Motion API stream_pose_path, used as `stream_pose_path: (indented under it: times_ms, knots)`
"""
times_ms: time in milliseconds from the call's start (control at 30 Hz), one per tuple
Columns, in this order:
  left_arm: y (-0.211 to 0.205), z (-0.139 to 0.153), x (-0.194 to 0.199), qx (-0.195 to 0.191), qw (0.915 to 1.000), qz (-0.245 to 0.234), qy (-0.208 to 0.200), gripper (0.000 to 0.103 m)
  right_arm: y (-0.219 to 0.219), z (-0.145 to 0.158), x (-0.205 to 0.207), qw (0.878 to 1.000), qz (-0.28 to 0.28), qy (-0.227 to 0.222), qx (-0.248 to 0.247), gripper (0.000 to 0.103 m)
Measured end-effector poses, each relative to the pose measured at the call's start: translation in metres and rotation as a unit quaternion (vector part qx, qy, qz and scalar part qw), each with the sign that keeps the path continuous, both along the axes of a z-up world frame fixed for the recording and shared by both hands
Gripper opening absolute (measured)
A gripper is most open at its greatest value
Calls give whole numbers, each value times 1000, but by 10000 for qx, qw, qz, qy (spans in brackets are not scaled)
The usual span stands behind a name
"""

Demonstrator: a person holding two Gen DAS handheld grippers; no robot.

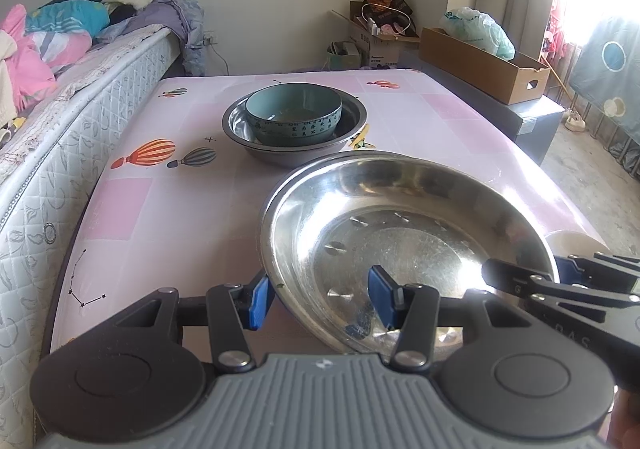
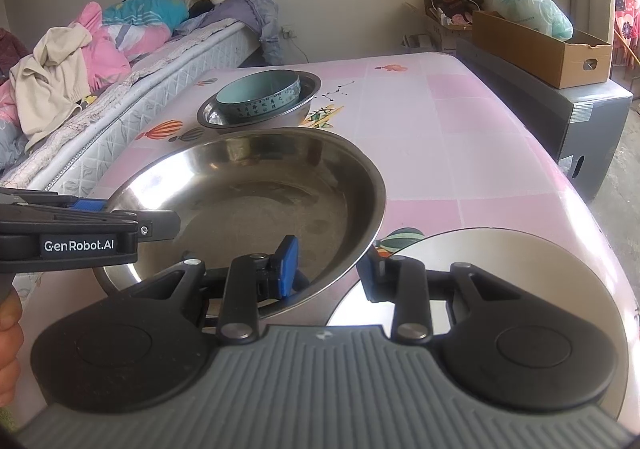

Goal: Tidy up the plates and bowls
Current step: 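Lower the large steel bowl onto the table beside the stacked bowls with both grippers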

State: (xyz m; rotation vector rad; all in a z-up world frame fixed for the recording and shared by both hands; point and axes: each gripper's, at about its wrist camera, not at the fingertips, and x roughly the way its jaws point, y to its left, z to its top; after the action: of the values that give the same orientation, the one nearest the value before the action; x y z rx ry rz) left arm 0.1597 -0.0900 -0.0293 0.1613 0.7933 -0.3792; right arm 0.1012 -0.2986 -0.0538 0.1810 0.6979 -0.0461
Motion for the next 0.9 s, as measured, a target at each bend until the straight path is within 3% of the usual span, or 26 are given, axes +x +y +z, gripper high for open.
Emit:
stream_pose_path:
  times_ms: [900]
  knots:
    - [-14,-13,35,-20,9995,46,303,53,-7,-4,40,10000,0,19,11,35]
